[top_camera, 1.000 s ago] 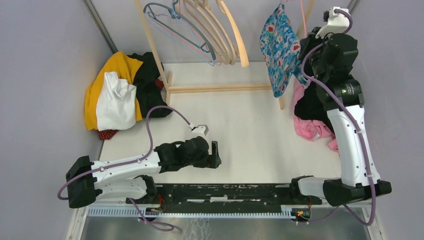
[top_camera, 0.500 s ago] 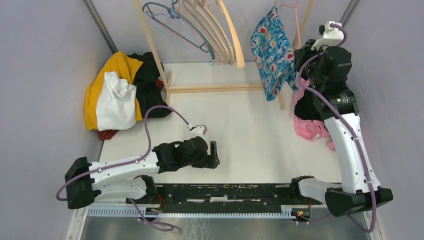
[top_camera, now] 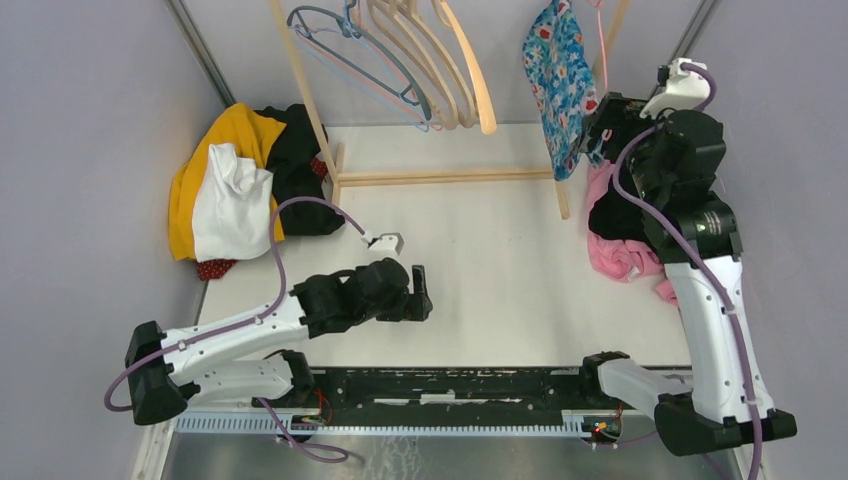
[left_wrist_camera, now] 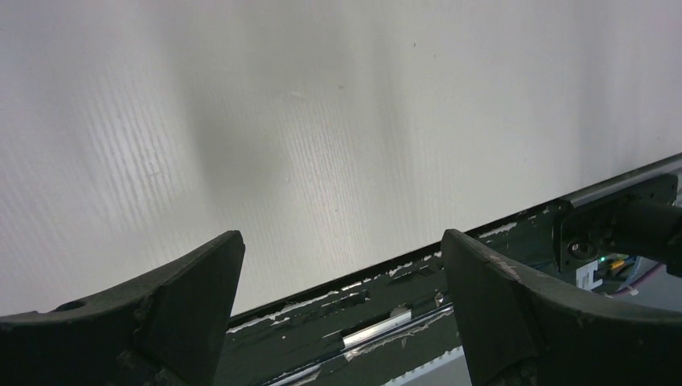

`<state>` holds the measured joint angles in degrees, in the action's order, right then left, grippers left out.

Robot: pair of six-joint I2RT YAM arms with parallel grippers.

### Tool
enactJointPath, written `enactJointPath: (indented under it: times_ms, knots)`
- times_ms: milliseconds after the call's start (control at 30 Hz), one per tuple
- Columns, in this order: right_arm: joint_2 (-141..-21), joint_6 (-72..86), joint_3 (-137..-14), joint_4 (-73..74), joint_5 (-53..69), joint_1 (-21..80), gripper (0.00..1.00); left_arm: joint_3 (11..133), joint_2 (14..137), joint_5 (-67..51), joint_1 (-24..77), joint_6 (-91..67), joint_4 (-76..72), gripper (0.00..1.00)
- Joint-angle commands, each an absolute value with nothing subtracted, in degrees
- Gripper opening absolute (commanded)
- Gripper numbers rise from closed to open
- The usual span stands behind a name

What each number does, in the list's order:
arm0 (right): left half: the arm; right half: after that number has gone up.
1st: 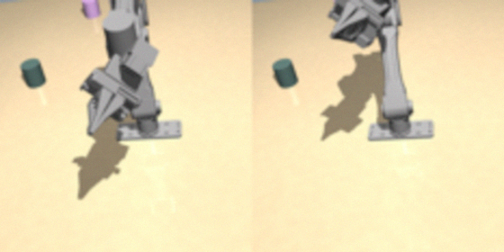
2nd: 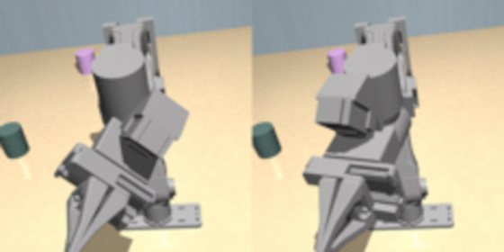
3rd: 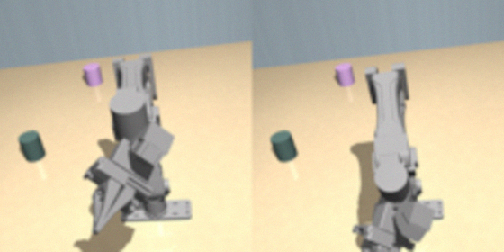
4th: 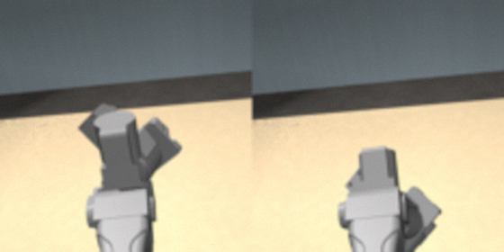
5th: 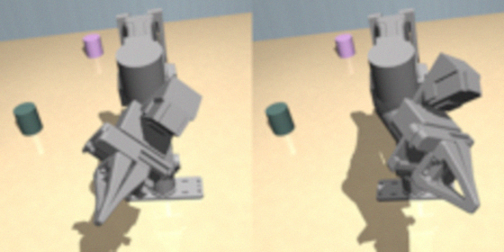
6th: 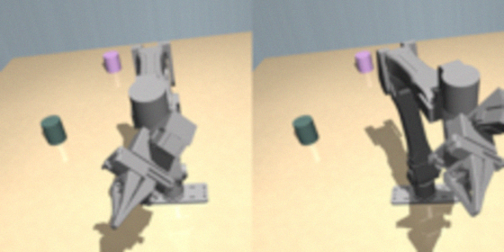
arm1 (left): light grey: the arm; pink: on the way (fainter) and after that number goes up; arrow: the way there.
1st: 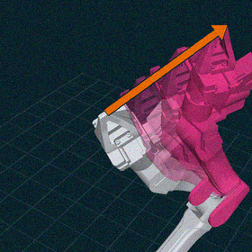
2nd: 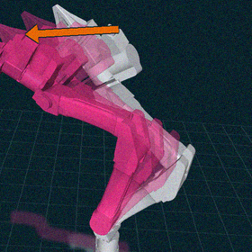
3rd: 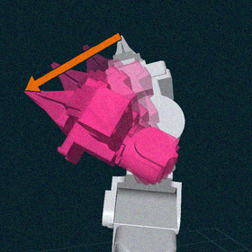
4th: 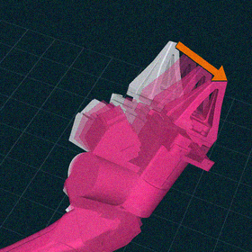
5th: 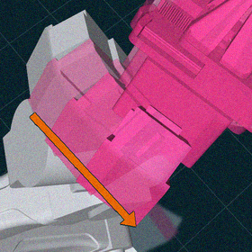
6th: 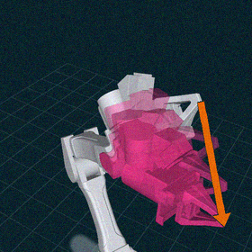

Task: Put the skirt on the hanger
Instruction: Place the hanger on the clothesline, then pick up the skirt from the bin.

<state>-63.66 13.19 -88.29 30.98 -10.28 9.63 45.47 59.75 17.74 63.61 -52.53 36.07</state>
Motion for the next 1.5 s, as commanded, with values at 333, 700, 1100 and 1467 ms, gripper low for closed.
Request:
enactJointPath:
  times_ms: [333, 700, 1100, 1467]
  knots:
    - [-43.88, 17.55, -77.83, 38.95, -9.27, 9.40, 0.93, 68.66, 59.99, 24.91, 36.85, -38.98, 52.94, 0.99]
    - [-41.05, 20.55, -70.65, 38.19, 4.28, 9.34, 0.78, 77.51, 67.76, 22.43, 2.41, -33.49, 55.95, 0.99]
    - [-39.38, 21.86, -63.32, 34.23, 10.83, 9.40, 0.75, 78.58, 75.49, 20.67, -11.94, -32.19, 44.77, 0.99]
    - [-39.29, 22.73, -58.60, 30.86, 13.04, 9.43, 0.74, 84.29, 83.55, 22.73, -13.66, -34.00, 40.25, 0.82]
